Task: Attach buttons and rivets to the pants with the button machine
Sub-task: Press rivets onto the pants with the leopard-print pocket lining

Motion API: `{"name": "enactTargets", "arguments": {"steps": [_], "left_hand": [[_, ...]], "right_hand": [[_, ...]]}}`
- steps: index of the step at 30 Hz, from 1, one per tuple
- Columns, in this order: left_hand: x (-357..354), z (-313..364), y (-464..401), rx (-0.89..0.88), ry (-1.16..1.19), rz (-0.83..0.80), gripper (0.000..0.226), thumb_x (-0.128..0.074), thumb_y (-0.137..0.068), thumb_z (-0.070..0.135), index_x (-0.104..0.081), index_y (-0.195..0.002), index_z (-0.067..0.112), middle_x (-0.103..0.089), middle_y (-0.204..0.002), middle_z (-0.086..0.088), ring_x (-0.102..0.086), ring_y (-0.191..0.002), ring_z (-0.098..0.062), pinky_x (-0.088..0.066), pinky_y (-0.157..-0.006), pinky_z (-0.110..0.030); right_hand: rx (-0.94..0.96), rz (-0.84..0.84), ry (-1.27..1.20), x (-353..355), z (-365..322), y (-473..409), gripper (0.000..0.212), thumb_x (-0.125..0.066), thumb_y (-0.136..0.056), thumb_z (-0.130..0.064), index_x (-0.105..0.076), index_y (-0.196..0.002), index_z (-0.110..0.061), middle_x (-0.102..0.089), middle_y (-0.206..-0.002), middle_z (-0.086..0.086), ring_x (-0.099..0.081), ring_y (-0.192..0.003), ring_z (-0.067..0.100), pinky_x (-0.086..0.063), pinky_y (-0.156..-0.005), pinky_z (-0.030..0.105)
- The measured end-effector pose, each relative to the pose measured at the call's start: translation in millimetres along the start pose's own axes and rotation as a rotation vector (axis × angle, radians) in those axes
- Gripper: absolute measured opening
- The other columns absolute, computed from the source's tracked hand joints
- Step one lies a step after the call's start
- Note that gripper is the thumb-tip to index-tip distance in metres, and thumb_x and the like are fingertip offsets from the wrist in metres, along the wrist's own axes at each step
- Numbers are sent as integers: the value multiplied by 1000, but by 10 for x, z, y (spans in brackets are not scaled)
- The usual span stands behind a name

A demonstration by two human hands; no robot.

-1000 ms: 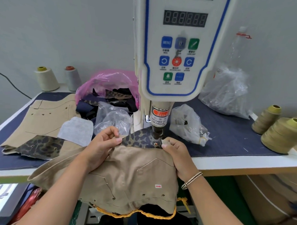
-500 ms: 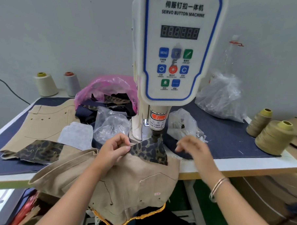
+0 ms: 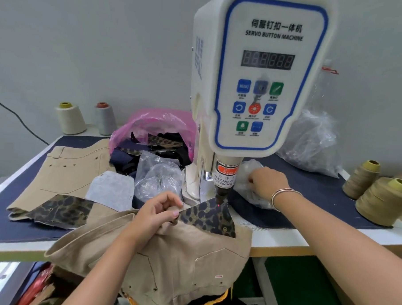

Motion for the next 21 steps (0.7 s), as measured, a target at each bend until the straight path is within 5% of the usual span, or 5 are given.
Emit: {"name": "enactTargets", "arguments": {"steps": [7,12,17,21], "left_hand": [[9,-6,2,-19,-54,28,23,-59,-76,10,-62,-99,8,-62,-83,4,-55,-72,-10,-47,-68,-20],[-19,-4,10,4,-36,15,21,-59,-75,9,-63,-95,7,-63,-79,6,-56,-72,-8,-46,-67,-19],[-95,8,19,19,-254,-38,24,-55,-83,25,-69,-102,19,-64,-83,6,-55,-77,-5,-42,-74,-14],[-137,35,20,3,-293,-69,9,-59,-81,23,-66,-81,18,-61,-73,9,-52,-71,-4,-39,-70,-20]], "right_hand": [[19,50,78,118,-181,121,34,-50,-94,-18,-52,-126,-7,-56,-128,8,-53,-120,31,-43,-99,38],[121,104,161,107,-256,281,23,-50,-86,-16,-60,-104,-7,-60,-94,6,-63,-100,34,-52,-85,38],[41,131,-47,5,-6,66,24,-50,-92,-23,-59,-111,-12,-61,-116,9,-58,-106,30,-47,-86,37],[64,471,-371,47,246,126,26,-50,-90,-30,-55,-66,-23,-61,-71,1,-57,-72,26,-39,-57,30]]}}
Point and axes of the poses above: each hand's wrist, its own y-axis away from the middle knuckle, its own x-axis out of the back of the hand, z = x × y, the point moved 8 cm from there along -y, towards the middle knuckle
